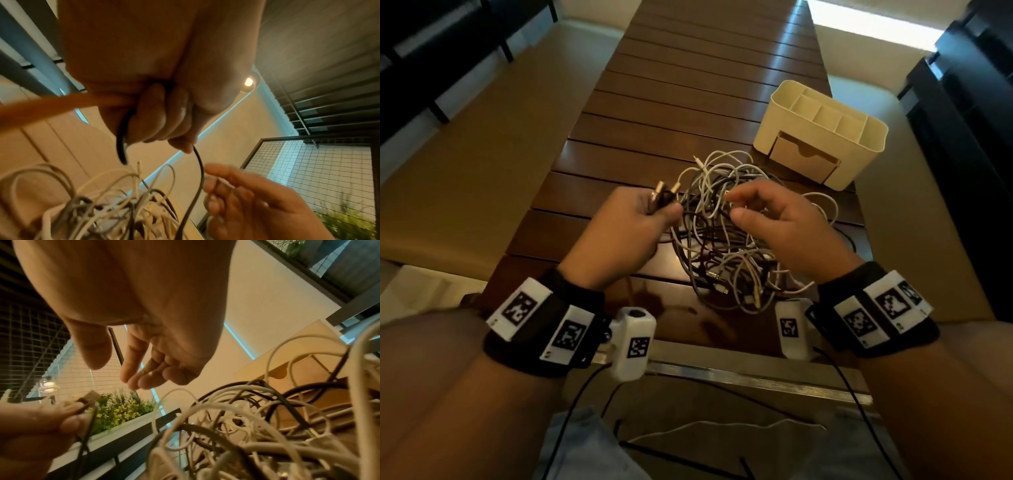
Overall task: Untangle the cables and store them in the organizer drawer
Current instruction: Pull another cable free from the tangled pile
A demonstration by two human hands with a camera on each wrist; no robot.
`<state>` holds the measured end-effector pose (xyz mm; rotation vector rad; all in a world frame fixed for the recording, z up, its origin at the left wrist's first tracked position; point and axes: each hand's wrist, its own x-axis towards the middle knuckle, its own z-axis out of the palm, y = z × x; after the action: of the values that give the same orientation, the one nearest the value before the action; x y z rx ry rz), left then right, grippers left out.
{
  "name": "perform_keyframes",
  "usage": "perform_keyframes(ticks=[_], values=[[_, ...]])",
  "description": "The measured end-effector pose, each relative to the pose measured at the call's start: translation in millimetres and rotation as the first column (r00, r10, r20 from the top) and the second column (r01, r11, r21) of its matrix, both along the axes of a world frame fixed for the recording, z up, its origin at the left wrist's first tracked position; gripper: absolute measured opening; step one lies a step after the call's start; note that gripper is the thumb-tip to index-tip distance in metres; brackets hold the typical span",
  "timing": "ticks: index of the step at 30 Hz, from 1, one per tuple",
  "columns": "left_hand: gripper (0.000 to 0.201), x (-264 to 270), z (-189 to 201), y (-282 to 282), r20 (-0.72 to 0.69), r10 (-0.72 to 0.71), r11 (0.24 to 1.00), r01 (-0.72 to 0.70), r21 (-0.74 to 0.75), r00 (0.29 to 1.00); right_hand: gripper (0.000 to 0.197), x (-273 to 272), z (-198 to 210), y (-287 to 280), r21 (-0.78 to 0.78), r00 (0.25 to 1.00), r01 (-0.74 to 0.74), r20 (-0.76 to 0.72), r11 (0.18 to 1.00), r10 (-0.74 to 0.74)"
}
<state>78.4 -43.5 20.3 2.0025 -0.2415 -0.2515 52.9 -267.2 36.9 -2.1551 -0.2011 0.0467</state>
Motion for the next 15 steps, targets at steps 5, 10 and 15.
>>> perform_keyframes(ticks=[5,10,15], values=[[0.026,-10.0,1.0,-12.7,-0.043,-0.073,0.986,0.066,-0.156,0.996,0.01,-10.0,-4.4,17.1,-0.128,0.996,-0.089,0.004,0.988,0.09],[0.026,-6.8,-7.3,-4.1,-0.146,0.006,0.922,-0.062,-0.383,0.989,0.006,-24.0,-3.1,13.2,-0.169,0.955,-0.185,-0.261,0.968,0.137],[0.027,-3.5,-8.1,3.5,-0.311,-0.054,0.759,-0.164,-0.63,0.949,0.008,-43.8,-17.0,14.5,-0.312,0.734,-0.537,-0.631,0.783,0.251]])
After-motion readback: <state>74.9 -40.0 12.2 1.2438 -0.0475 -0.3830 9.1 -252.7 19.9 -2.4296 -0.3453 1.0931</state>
